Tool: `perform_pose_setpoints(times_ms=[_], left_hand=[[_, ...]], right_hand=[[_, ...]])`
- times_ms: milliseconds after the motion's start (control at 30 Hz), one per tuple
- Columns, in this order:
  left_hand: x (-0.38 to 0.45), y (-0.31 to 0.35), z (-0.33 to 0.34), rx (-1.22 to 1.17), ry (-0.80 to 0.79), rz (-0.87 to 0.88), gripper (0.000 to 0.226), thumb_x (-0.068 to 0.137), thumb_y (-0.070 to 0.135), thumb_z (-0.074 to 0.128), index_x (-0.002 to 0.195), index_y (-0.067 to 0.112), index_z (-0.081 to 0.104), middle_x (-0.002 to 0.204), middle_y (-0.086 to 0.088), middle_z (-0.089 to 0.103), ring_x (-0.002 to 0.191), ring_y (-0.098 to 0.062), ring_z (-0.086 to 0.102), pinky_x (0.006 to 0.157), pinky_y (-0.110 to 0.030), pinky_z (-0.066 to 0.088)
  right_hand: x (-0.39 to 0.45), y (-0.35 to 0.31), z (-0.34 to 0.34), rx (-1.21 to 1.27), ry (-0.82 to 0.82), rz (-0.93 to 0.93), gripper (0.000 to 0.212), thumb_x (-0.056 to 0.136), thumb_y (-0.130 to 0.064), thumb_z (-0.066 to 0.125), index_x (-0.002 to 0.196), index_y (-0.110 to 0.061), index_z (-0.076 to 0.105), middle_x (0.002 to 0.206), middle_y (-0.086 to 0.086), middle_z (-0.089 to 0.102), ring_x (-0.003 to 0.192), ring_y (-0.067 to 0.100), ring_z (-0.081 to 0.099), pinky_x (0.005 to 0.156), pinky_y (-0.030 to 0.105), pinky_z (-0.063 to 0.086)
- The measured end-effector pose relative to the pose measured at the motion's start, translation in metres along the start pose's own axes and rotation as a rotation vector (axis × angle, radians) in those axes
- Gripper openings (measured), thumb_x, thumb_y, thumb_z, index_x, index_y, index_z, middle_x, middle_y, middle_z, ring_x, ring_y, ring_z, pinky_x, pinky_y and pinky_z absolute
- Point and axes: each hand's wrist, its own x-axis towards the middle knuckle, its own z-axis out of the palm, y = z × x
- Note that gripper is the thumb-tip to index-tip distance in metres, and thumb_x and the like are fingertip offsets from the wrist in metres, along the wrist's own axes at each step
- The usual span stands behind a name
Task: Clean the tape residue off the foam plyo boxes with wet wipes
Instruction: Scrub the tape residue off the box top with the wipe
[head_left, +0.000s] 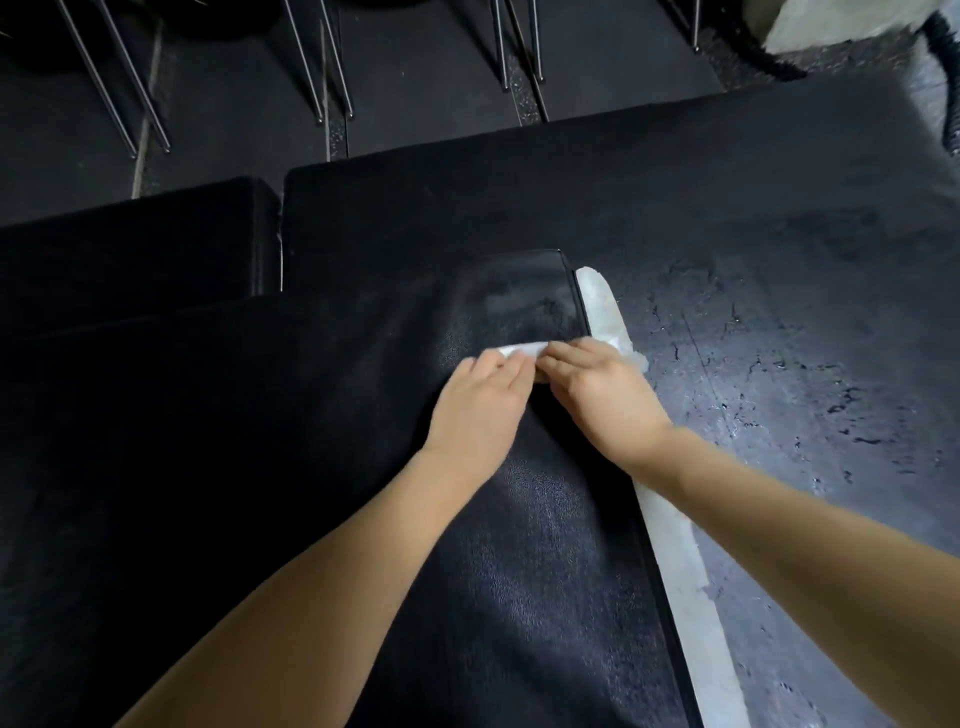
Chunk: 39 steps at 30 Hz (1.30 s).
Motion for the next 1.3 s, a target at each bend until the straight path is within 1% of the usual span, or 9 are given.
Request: perform_pose_setpoints(times_ms=[133, 267, 400, 500, 667, 800, 1000, 1167, 1300], left_hand=[[0.039, -0.024, -0.011, -0.023, 0.003, -0.112, 0.032, 0.064, -0.008, 0.075, 0.093, 0.004, 0.07, 0.077, -0.007, 0.06, 0.07, -0.026, 0.058, 0.061, -0.034, 0.052], [0.065, -0.043, -0.008, -0.059, -0.103, -0.157, 0.037, 0.087, -0.004, 0.06, 0.123, 0.006, 0.059, 0.106, -0.007, 0.062, 0.1, -0.021, 0.055, 0.08, -0.03, 0.051], [0.082, -0.056, -0.005, -0.179, -0.113, -0.297, 0.04, 0.098, 0.0, 0.047, 0.136, 0.011, 0.052, 0.125, -0.007, 0.054, 0.11, -0.024, 0.05, 0.091, -0.034, 0.048], [0.094, -0.058, -0.011, -0.285, -0.145, -0.373, 0.042, 0.097, -0.005, 0.041, 0.135, 0.008, 0.054, 0.132, -0.017, 0.05, 0.117, -0.032, 0.049, 0.096, -0.036, 0.043], [0.101, -0.041, -0.012, -0.069, -0.1, -0.3, 0.053, 0.091, -0.001, 0.043, 0.134, 0.028, 0.055, 0.097, 0.007, 0.053, 0.085, -0.018, 0.036, 0.078, -0.034, 0.032], [0.076, -0.024, 0.004, 0.049, -0.075, -0.152, 0.058, 0.078, -0.003, 0.048, 0.126, 0.029, 0.058, 0.099, 0.01, 0.061, 0.076, -0.017, 0.04, 0.076, -0.036, 0.034], [0.108, -0.034, -0.008, 0.029, -0.029, -0.213, 0.041, 0.082, -0.007, 0.05, 0.11, 0.017, 0.068, 0.078, 0.006, 0.038, 0.08, -0.025, 0.049, 0.076, -0.04, 0.042], [0.134, -0.032, -0.004, -0.098, -0.176, -0.32, 0.035, 0.096, 0.007, 0.037, 0.114, 0.019, 0.065, 0.097, -0.001, 0.06, 0.102, -0.024, 0.045, 0.077, -0.033, 0.023], [0.107, -0.025, -0.001, -0.138, -0.117, -0.351, 0.04, 0.092, 0.005, 0.037, 0.117, 0.019, 0.064, 0.091, -0.004, 0.039, 0.084, -0.027, 0.038, 0.072, -0.031, 0.029]], right_hand=[[0.049, 0.015, 0.007, -0.044, -0.059, 0.033, 0.018, 0.082, 0.001, 0.071, 0.096, -0.008, 0.074, 0.084, 0.003, 0.065, 0.075, 0.024, 0.055, 0.07, 0.031, 0.045], [0.08, 0.009, -0.004, -0.098, -0.083, 0.129, 0.023, 0.088, 0.0, 0.059, 0.097, -0.016, 0.074, 0.083, -0.002, 0.061, 0.08, 0.021, 0.049, 0.07, 0.036, 0.026], [0.105, 0.009, -0.011, -0.033, -0.172, 0.209, 0.037, 0.099, -0.015, 0.044, 0.123, -0.034, 0.065, 0.104, -0.014, 0.058, 0.108, 0.014, 0.049, 0.077, 0.041, 0.045], [0.117, 0.017, -0.005, 0.031, -0.209, 0.274, 0.043, 0.099, -0.013, 0.041, 0.125, -0.04, 0.063, 0.102, -0.011, 0.058, 0.101, 0.012, 0.046, 0.077, 0.042, 0.052], [0.116, 0.032, 0.005, -0.007, -0.203, 0.311, 0.029, 0.092, -0.005, 0.048, 0.102, -0.021, 0.07, 0.086, -0.004, 0.06, 0.08, 0.017, 0.038, 0.075, 0.036, 0.048], [0.067, 0.034, -0.006, 0.003, -0.027, 0.162, 0.017, 0.084, -0.003, 0.057, 0.075, -0.015, 0.066, 0.068, -0.002, 0.059, 0.064, 0.023, 0.039, 0.065, 0.028, 0.032], [0.106, 0.051, -0.005, -0.069, -0.07, 0.177, 0.019, 0.089, -0.001, 0.054, 0.088, -0.008, 0.072, 0.083, 0.007, 0.067, 0.076, 0.029, 0.056, 0.069, 0.037, 0.044], [0.119, 0.052, 0.002, -0.094, -0.116, 0.33, 0.027, 0.096, -0.003, 0.047, 0.093, -0.012, 0.073, 0.094, 0.005, 0.07, 0.084, 0.026, 0.05, 0.073, 0.035, 0.041], [0.098, 0.05, -0.004, 0.05, -0.091, 0.341, 0.027, 0.093, -0.006, 0.048, 0.094, -0.011, 0.074, 0.091, 0.004, 0.071, 0.084, 0.027, 0.053, 0.075, 0.036, 0.045]])
